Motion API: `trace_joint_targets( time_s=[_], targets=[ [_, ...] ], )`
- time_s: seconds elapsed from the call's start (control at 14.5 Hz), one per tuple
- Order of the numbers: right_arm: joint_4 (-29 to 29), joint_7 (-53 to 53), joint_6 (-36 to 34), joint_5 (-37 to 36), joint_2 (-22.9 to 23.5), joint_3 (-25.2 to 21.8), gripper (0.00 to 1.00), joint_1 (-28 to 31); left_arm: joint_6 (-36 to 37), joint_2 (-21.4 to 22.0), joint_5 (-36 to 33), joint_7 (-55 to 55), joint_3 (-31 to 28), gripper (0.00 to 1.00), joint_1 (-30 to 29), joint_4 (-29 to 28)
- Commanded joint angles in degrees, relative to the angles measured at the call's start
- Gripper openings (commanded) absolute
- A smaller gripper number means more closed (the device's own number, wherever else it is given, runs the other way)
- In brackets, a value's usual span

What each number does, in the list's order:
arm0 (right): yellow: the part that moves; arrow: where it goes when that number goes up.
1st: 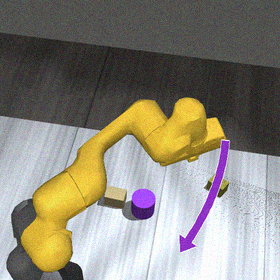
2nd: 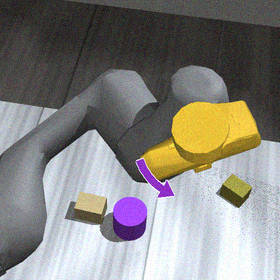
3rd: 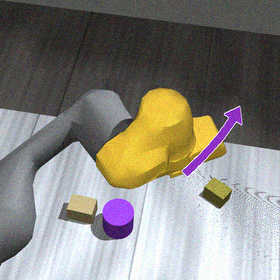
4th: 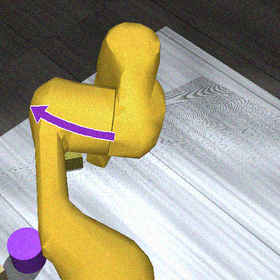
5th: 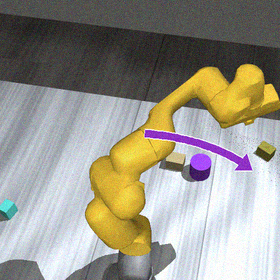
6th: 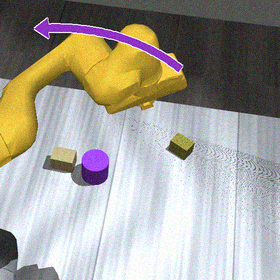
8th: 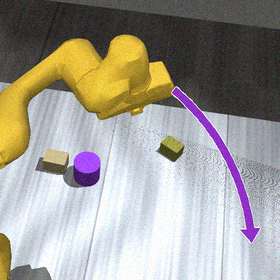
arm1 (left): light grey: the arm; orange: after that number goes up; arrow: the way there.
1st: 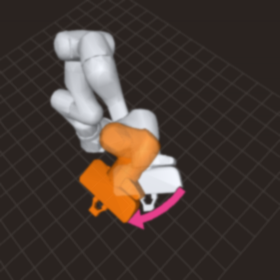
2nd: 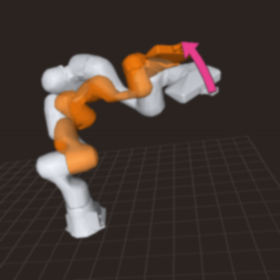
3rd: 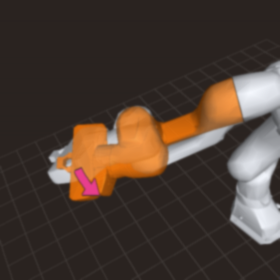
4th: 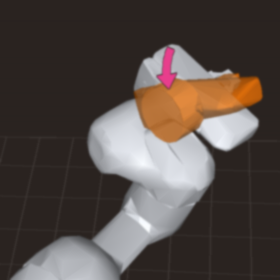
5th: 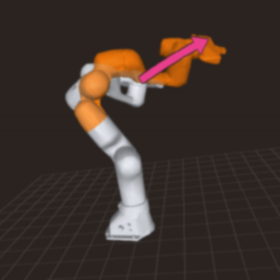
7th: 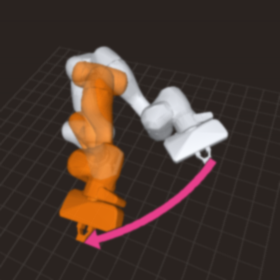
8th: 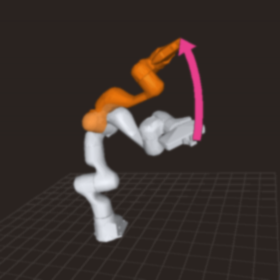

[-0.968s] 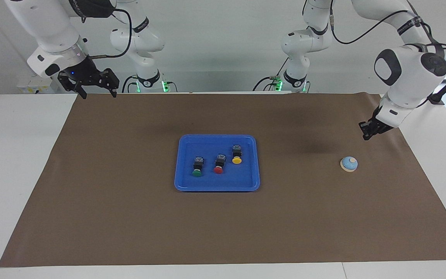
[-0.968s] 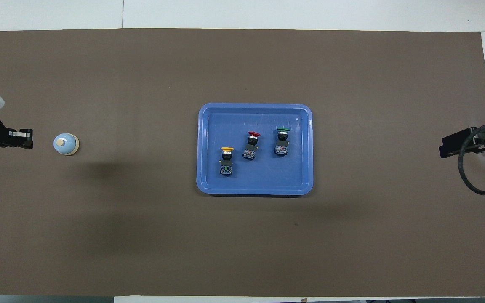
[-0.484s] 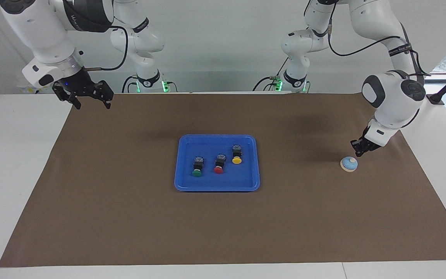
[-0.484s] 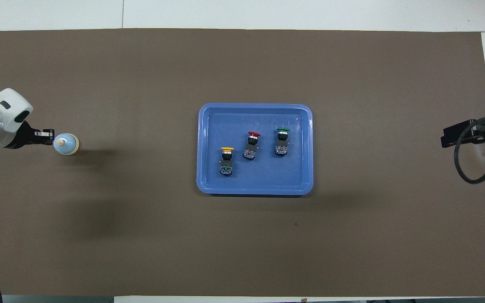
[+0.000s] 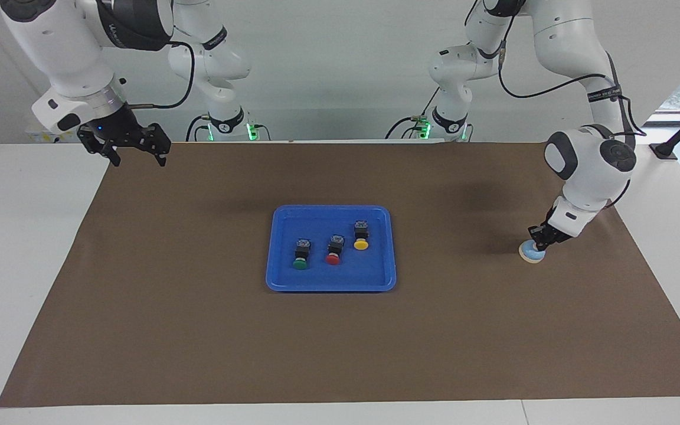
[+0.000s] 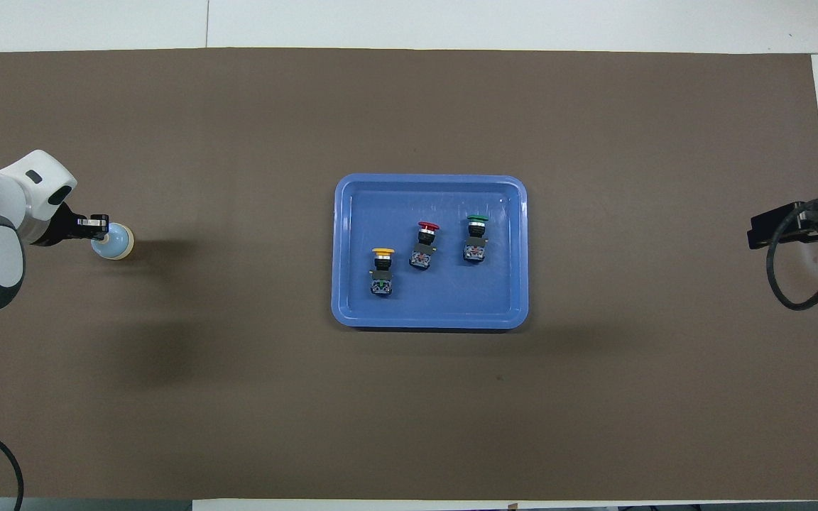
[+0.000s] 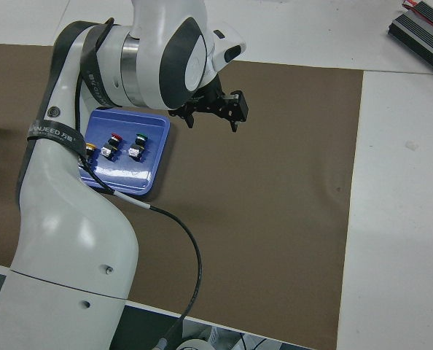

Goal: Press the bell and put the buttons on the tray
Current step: 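Lift the left gripper off the bell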

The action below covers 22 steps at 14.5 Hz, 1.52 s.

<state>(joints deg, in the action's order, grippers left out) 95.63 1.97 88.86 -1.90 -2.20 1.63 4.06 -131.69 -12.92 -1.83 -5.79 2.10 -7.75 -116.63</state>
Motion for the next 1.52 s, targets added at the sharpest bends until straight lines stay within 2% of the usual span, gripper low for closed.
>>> trace_joint_targets(
  time_s=[0.0, 0.07, 0.14, 0.28, 0.41, 0.69, 1.04, 1.18, 1.31, 1.45],
  targets=[
    [0.87, 1.72, 1.05, -0.74, -0.09, 0.74, 1.00, 0.95, 5.26, -0.63, -0.54, 0.25, -0.08, 0.70, 0.63, 2.97],
    [0.78, 1.72, 0.79, -0.74, -0.08, 0.74, 1.00, 0.95, 10.43, 0.60, -0.54, 0.25, -0.08, 0.97, 0.71, 5.33],
    [0.69, 1.72, 0.62, -0.65, -0.08, 0.65, 1.00, 0.95, 15.10, 2.44, -0.54, 0.34, 0.01, 1.00, 0.80, 7.19],
    [0.61, 1.63, 0.35, -0.65, -0.08, 0.65, 1.00, 0.95, 23.62, 5.69, -0.54, 0.34, 0.36, 1.00, 1.33, 9.39],
    [0.52, 1.46, 0.35, -0.57, -0.17, 0.74, 1.00, 0.95, 30.49, 10.61, -0.54, 0.25, 0.45, 1.00, 3.34, 9.05],
    [0.61, 1.37, -0.09, -0.57, -0.70, 0.74, 1.00, 0.86, 37.89, 17.38, -0.45, 0.16, 0.53, 1.00, 3.62, 8.79],
    [0.61, 1.28, -0.09, -0.48, -0.70, 0.74, 1.00, 0.86, 37.91, 18.19, -0.37, 0.25, 0.45, 1.00, 4.32, 9.22],
    [0.61, 1.28, -0.09, -0.48, -0.70, 0.74, 1.00, 0.86, 37.38, 17.93, -0.37, 0.60, -0.78, 1.00, 7.90, 9.23],
    [0.61, 1.28, -0.09, -0.48, -0.70, 0.74, 1.00, 0.86, 37.64, 17.75, -0.37, 0.51, -2.36, 1.00, 9.06, 9.49],
    [0.61, 1.28, -0.09, -0.48, -0.70, 0.74, 1.00, 0.86, 39.39, 14.87, -0.10, 0.60, -2.37, 1.00, 9.06, 12.98]
  ],
)
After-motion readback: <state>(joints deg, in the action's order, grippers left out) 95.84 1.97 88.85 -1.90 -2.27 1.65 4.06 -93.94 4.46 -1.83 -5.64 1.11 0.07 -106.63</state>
